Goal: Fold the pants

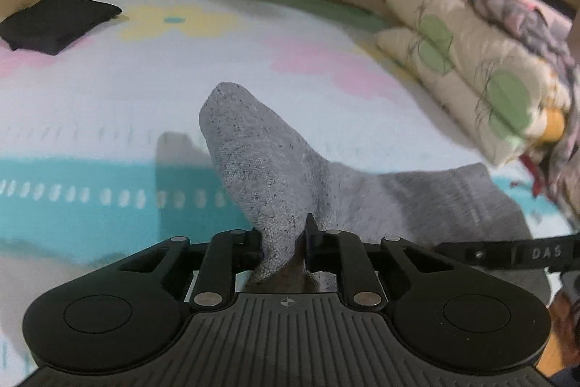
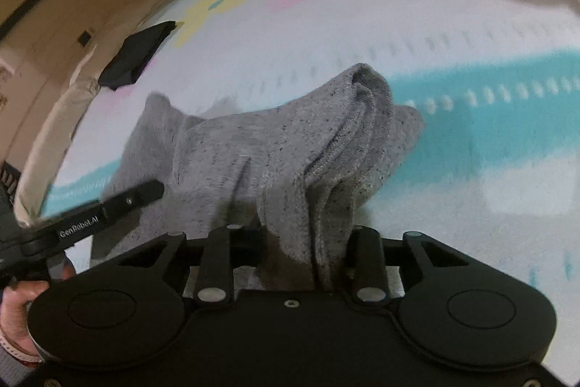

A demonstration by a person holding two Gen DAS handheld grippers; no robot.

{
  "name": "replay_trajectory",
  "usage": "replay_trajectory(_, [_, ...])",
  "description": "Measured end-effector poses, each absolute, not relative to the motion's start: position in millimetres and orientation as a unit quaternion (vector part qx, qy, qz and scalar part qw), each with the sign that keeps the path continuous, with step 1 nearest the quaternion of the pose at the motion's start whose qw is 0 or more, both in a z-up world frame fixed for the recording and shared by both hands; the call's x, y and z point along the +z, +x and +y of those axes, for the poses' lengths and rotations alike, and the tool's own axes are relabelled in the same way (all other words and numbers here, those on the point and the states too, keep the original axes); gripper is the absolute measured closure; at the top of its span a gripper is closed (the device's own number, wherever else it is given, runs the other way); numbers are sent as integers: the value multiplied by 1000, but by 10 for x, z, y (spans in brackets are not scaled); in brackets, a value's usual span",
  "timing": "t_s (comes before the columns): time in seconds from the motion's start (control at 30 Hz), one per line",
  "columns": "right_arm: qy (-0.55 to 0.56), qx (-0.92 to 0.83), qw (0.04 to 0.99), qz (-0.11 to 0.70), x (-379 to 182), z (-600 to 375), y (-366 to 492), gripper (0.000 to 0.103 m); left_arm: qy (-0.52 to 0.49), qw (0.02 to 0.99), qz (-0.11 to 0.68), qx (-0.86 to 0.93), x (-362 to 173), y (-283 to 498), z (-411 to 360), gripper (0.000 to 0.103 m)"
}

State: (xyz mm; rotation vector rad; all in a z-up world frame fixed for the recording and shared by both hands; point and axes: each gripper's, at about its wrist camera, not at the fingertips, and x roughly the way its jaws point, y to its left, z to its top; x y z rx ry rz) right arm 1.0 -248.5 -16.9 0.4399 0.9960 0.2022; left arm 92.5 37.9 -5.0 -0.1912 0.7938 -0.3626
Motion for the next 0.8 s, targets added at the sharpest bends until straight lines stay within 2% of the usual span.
replay_trajectory(0.17, [196,131,862,449,122,-2282,177,62,-78,929,337,-132,244,1101,556,86])
replay_trajectory(0.37, [181,166,867,434,309,-1868,1003,62,-86,940,319,-86,529,1761,945,86])
replay_trajectory(0.53, [173,184,865,433,242,-1516,1772,61,-85,930,355,-47,312,2376,1242,81])
replay_trajectory(0.6, [169,176,859,451,116,-1473,1975,54,-83,911,403,-16,54,2569,1318,80])
replay_trajectory(0.67, [159,116,857,476,-111,-1442,2198,39,-79,885,459,20,-218,2684,1395,80])
replay_trajectory(0.73, [134,48,856,497,-289,-1497,2245,34,-84,885,458,24,-337,2645,1455,78])
replay_trajectory(0.77, [127,35,854,502,-356,-1517,2255,26,-88,891,445,22,-336,2601,1462,78])
replay_trajectory(0.8, [135,38,855,500,-388,-1545,2247,26,-85,892,443,23,-320,2584,1450,78])
